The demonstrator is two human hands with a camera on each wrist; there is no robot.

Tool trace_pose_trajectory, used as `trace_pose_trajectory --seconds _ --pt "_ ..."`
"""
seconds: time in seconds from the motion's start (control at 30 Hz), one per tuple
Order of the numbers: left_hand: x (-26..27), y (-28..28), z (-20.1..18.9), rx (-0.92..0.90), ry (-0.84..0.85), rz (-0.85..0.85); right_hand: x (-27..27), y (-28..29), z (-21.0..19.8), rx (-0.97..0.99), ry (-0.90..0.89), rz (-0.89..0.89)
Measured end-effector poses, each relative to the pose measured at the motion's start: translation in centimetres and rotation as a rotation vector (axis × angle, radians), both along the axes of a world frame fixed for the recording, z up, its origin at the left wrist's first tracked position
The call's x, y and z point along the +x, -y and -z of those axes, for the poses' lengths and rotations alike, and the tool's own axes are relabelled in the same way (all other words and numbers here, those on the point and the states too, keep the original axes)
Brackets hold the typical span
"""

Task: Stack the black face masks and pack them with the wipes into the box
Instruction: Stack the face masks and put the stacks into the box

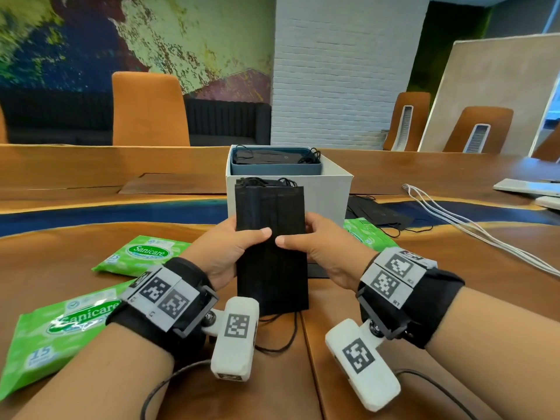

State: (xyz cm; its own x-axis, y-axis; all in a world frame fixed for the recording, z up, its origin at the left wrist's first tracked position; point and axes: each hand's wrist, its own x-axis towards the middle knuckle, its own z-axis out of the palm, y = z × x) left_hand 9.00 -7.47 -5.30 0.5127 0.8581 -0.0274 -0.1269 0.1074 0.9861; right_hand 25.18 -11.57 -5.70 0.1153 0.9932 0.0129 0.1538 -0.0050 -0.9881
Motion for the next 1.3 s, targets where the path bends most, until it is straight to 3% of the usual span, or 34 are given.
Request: trace_pose_trajectory --seconds 0.17,0.43,0.57,0.67,0.73,1.07,1.3 --pt "-0.4 -0.1 -0.3 -0.023 -0.003 0.000 1.4 0.3 0.1 -0.041 0.296 0.064" --pt "-0.4 0.2 -0.3 0.052 -0.187 0.043 4.3 1.0 -2.2 -0.183 0.586 -0.124" --pt "-1.2 -0.4 -1.0 0.011 -0.056 -0.050 6.4 0.2 -4.3 -0.405 0.942 -0.218" --pt "-2.2 -0.9 -1.6 -0.017 0.087 -0.067 7.1 -0.8 -4.6 -0.459 1.250 -0.209" --pt "-2.5 -0.9 -1.9 -0.028 0.134 -0.047 7.0 -1.4 -4.2 -0.487 1.356 -0.212" --pt "-2.0 -0.8 -1.5 -0.014 0.058 -0.050 5.9 -2.5 -2.0 -0.550 1.470 -0.314" --pt "-2.1 -0.9 -1.6 -0.017 0.060 -0.050 6.3 -2.3 -2.5 -0.429 1.321 -0.358"
